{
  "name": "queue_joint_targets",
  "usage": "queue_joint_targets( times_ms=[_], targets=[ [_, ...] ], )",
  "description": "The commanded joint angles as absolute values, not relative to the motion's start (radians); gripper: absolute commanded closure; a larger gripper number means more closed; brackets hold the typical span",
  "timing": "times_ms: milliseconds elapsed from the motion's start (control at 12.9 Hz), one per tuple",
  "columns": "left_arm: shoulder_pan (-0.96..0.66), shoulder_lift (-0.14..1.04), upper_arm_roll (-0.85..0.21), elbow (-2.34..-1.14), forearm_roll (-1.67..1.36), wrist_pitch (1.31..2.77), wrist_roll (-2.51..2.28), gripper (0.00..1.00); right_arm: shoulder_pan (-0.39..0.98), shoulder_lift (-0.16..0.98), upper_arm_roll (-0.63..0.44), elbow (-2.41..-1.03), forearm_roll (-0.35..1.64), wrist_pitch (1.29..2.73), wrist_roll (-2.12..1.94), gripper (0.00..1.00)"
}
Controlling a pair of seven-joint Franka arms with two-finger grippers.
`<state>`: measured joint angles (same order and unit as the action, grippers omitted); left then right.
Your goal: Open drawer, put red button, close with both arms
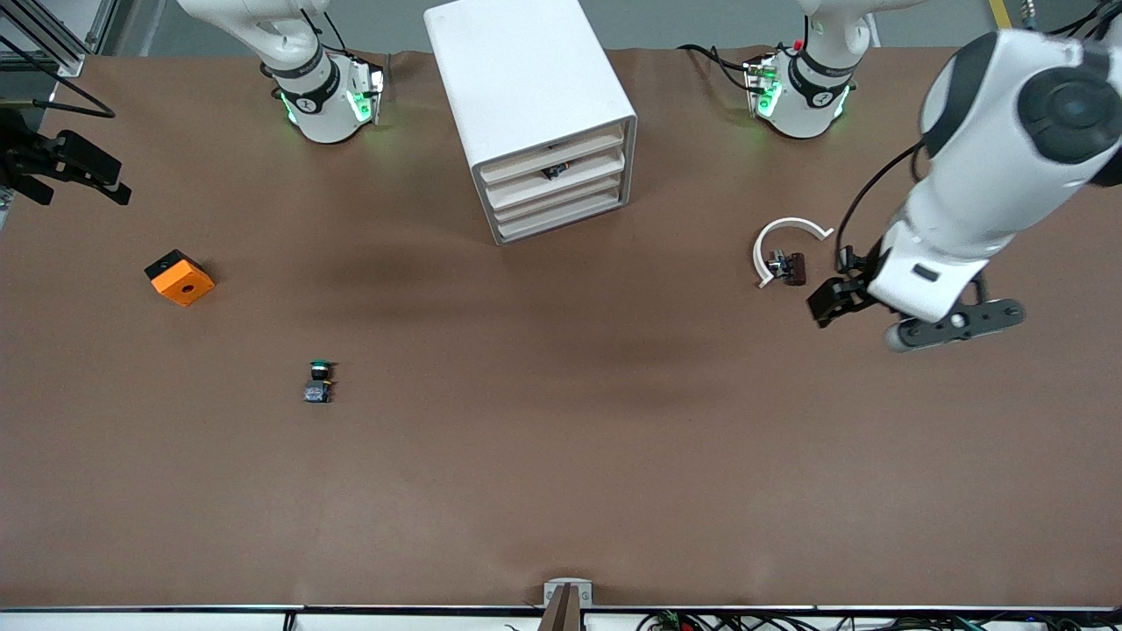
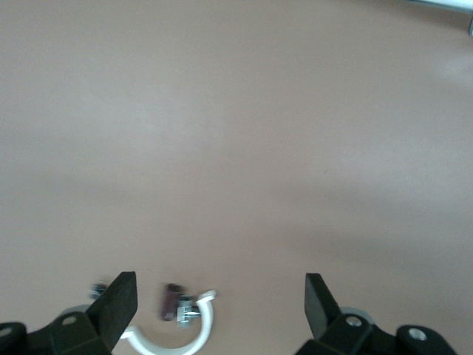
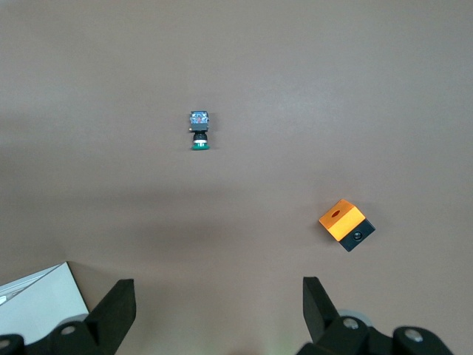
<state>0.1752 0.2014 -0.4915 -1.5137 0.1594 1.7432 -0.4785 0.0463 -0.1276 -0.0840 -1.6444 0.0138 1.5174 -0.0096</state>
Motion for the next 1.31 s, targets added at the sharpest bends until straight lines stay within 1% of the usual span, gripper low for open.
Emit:
queue_joint_targets(
  times_ms=[0, 232, 463, 618, 772, 1004, 1236],
  targets=[
    [0.172, 0.115, -0.404, -1.519, 0.167, 1.704, -0.300, 0.00, 0.049, -0.158, -0.081, -1.677, 0.018, 1.531, 0.006, 0.00],
    [0.091, 0.040, -0.235, -1.543, 0.121, 1.681, -0.063, 0.00, 0.049, -0.158, -0.083, -1.675, 0.018, 1.532, 0.006, 0.00],
    [-0.018, -0.078, -0.079, -1.649, 0.057, 1.667, -0.052, 0.00, 0.049, -0.160, -0.081, -1.675, 0.018, 1.539, 0.006, 0.00],
    [-0.029, -0.151, -0.067, -1.728, 0.046, 1.667, -0.052, 0.00, 0.049, -0.161, -0.081, -1.675, 0.018, 1.539, 0.006, 0.00],
    [-0.023, -0.193, -0.067, -1.770, -0.001, 1.661, -0.054, 0.00, 0.051, -0.161, -0.081, -1.675, 0.018, 1.537, 0.006, 0.00],
    [-0.023, -0.232, -0.083, -1.778, -0.003, 1.611, -0.089, 0.00, 0.051, -0.161, -0.081, -1.675, 0.018, 1.539, 0.006, 0.00],
    [-0.025, -0.235, -0.084, -1.772, -0.005, 1.606, -0.104, 0.00, 0.051, -0.163, -0.080, -1.675, 0.018, 1.539, 0.006, 0.00]
  ],
)
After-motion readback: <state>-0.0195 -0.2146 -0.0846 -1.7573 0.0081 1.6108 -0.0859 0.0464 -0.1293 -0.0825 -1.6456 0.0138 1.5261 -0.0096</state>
